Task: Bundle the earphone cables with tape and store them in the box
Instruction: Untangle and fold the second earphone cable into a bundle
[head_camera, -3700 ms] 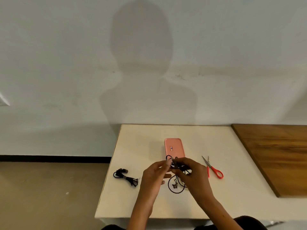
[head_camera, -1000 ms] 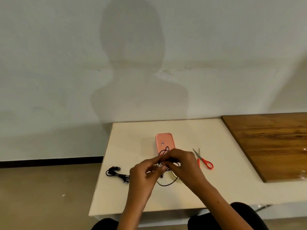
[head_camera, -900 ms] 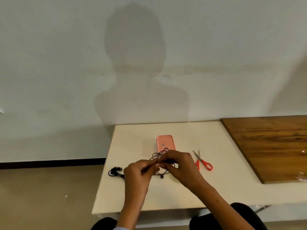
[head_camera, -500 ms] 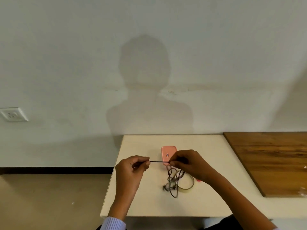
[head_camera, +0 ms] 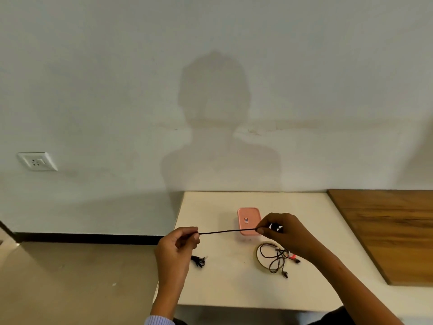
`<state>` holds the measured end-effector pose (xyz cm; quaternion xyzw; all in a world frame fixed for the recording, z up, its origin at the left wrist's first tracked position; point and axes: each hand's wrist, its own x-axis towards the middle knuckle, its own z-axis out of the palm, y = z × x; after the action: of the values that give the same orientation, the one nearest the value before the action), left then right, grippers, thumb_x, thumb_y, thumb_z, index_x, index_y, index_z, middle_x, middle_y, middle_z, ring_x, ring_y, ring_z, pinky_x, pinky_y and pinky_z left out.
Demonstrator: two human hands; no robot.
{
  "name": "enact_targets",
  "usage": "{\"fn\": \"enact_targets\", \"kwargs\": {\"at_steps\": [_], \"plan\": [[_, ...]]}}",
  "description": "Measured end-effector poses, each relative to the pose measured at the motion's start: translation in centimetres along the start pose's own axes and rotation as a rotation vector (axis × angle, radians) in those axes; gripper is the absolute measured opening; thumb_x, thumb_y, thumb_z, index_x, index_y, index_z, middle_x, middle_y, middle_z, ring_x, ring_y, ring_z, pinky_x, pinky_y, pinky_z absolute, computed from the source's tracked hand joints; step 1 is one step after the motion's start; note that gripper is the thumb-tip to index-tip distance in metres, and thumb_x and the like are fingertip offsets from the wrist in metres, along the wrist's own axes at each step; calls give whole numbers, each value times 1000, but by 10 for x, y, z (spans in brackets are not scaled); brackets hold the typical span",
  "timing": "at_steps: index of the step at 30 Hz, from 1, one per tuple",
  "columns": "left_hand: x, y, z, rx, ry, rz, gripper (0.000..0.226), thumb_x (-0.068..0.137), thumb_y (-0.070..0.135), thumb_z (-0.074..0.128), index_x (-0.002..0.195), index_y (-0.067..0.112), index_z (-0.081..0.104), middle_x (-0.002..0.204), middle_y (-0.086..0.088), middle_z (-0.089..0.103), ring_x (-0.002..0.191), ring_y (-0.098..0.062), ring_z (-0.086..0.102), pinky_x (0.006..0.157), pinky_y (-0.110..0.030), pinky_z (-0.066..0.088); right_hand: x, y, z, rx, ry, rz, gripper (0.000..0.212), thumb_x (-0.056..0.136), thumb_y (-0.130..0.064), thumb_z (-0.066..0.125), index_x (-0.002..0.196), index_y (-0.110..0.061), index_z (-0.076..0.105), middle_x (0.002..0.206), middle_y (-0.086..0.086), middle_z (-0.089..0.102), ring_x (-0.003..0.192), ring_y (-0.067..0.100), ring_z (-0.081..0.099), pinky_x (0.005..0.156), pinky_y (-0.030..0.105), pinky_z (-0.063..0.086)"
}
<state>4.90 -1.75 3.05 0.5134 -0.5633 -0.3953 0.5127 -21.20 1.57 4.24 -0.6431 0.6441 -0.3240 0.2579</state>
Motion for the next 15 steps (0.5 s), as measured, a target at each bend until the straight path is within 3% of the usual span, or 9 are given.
{"fn": "enact_targets", "kwargs": {"at_steps": [5,8,10,12,15], "plan": [[1,-8,-1,91,-8,33,27,82,-1,67,82,26,71,82,4,74,74,-13,71,70,-15,55,0,-4,4,25,45,-9,4,85,-18,68,82,-18,71,76,-17,65,64,-2,51,61,10,38],[-2,-9,8,321,-56,107,29,84,-1,64,101,21,73,114,4,66,103,-12,63,74,0,42,1,-11,10,14,53,-11,10,85,-20,67,79,-27,68,76,-19,63,64,-2,52,61,9,38],[-6,-5,20,381,-130,228,36,83,2,67,112,22,69,123,9,61,95,-3,61,69,-1,42,1,-16,17,20,36,-27,11,86,-21,67,78,-29,67,76,-19,63,66,-2,53,63,8,39],[-13,4,38,322,-233,279,39,80,9,72,116,22,66,116,14,62,76,2,59,63,-5,45,0,-21,24,38,17,-44,6,86,-19,66,83,-23,70,75,-18,62,69,-5,53,64,8,39],[-20,6,59,235,-284,229,30,80,15,72,110,20,69,98,18,66,78,0,63,66,-7,48,-1,-23,33,70,5,-64,7,86,-20,66,90,-21,72,76,-18,62,73,-6,54,65,10,42]]}}
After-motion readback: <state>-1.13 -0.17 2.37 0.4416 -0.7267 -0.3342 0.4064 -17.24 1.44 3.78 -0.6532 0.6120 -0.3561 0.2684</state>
